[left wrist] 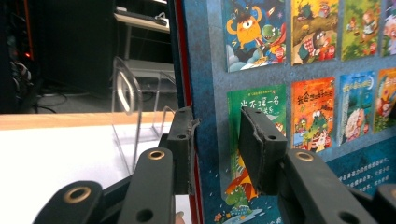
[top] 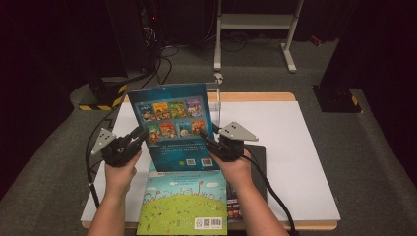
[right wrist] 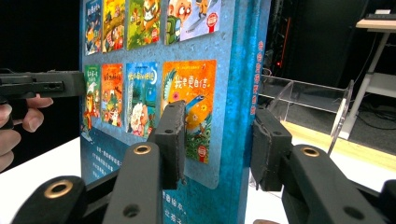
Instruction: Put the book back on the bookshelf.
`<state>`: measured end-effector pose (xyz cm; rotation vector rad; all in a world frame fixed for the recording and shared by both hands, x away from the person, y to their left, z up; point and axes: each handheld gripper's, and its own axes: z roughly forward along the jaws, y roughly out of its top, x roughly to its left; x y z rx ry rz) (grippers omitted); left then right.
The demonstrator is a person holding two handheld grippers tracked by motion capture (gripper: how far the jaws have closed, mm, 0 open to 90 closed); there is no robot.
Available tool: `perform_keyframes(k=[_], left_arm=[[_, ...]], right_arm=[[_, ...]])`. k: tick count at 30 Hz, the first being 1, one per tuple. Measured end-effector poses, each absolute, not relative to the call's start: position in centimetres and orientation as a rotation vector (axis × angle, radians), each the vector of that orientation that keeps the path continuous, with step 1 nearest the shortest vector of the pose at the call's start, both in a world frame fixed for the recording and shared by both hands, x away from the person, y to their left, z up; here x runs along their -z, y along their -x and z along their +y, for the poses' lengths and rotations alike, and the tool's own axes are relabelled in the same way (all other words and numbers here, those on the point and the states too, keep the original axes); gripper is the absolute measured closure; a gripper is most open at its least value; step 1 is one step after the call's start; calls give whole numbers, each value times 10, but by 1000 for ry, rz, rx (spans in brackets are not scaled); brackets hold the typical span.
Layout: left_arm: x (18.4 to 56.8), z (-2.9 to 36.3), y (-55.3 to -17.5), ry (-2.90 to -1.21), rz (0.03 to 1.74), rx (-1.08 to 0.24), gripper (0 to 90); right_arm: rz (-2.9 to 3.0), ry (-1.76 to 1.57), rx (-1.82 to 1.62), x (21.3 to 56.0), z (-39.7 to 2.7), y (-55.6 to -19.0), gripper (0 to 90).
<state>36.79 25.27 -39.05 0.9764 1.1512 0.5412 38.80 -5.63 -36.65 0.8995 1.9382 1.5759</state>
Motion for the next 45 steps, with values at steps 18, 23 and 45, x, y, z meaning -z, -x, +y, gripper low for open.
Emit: perform_keyframes(k=[18,23,45], left_arm=[[393,259,-354,-963,1129,-615,650],[395,260,-346,-972,1123,-629,637],[395,266,-327,-1020,1164,-657,384]], right_arm=[[1960,-810,-1597,374,-49,-372,650],[1961,-781,-1620,375,-49,-363,656],[2089,-714,-1640,383,-40,-351,587]])
